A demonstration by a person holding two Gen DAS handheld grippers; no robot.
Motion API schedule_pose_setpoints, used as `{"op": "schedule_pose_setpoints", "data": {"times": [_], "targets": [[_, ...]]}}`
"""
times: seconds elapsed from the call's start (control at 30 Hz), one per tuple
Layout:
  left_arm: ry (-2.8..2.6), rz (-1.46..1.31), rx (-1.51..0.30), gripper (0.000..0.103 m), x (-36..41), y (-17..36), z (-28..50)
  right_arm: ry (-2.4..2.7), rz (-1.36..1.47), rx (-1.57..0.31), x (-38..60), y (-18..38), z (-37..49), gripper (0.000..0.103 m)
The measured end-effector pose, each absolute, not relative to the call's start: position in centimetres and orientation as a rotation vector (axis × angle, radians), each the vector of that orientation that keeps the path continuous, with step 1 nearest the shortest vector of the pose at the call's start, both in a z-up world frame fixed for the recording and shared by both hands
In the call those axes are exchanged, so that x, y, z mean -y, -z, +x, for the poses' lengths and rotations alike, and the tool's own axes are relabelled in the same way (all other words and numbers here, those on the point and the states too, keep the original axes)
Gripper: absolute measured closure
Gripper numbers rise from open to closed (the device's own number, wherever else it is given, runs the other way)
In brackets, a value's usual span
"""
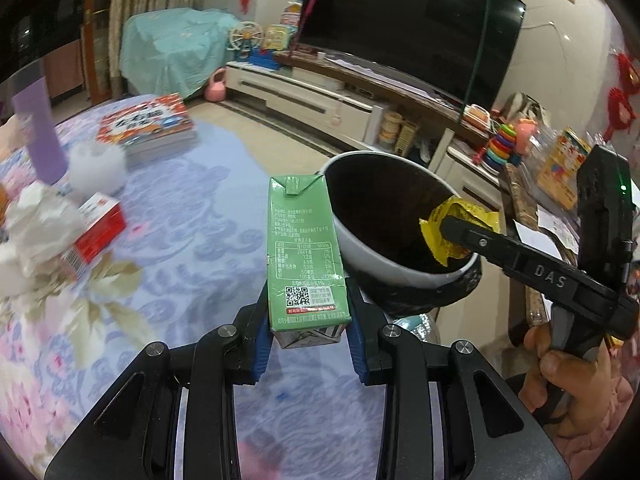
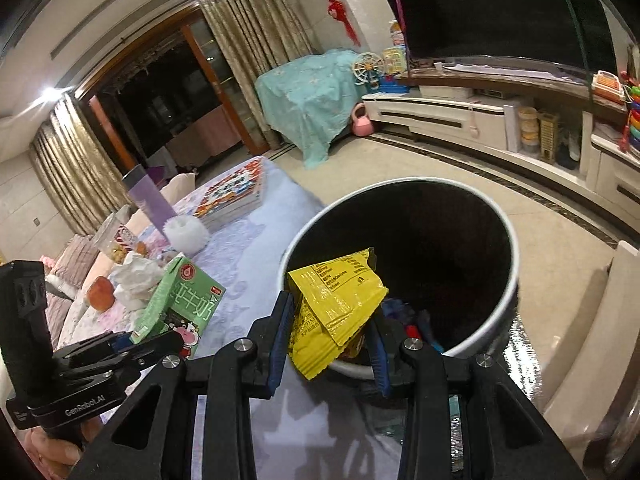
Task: Collect trash
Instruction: 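Carry the green carton and yellow wrapper over the bin with both tools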
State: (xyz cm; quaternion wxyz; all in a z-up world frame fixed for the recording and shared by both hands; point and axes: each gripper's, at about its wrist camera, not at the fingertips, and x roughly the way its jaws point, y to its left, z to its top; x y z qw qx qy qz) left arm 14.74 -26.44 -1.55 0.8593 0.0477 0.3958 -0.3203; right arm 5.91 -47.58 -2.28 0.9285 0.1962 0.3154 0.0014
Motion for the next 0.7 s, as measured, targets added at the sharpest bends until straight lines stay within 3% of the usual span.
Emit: {"op": "schedule_pose_setpoints", "data": {"times": [0.7], "targets": [[0.744, 0.171, -0.832, 0.073, 32.9, 0.6, 16.7, 0.045, 0.402, -0.684, 51.8, 2.6, 7.2, 0.068]]}}
